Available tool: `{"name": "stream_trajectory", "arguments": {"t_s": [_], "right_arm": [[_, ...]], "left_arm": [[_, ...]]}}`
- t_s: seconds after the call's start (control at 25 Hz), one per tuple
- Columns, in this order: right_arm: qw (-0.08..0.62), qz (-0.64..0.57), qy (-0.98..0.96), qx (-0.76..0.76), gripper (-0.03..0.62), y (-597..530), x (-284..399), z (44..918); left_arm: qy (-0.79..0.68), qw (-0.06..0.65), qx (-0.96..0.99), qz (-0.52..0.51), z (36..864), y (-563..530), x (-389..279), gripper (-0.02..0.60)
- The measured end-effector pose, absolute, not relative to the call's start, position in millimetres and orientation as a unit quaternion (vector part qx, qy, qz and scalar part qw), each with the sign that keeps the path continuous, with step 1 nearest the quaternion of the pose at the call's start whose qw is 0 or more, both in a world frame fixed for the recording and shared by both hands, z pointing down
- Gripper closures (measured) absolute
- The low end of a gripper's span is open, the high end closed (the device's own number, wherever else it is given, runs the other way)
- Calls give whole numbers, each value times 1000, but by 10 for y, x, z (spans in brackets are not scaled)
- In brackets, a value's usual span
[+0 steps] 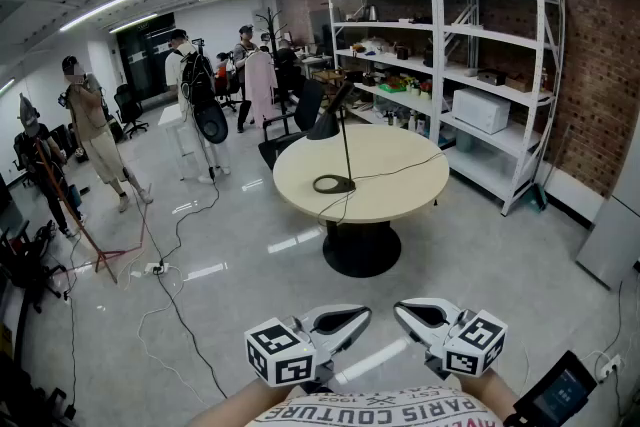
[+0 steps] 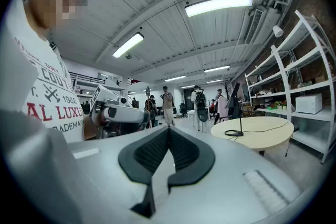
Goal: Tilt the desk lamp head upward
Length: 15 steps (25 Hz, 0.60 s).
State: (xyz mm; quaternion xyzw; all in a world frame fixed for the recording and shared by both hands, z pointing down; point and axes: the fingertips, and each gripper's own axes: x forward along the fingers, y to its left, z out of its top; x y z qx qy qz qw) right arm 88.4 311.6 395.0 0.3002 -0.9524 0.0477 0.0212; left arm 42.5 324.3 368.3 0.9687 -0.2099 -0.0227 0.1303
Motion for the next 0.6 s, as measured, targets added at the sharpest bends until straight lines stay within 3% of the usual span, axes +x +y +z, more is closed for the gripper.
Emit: {"name": "stream_trajectory", "arguments": {"t_s": [0.6], "right_arm": [[5, 68, -953, 296, 591, 3107, 903, 4054]], "left_arm": [[-223, 145, 963, -39, 3753, 3212, 426, 581]]}}
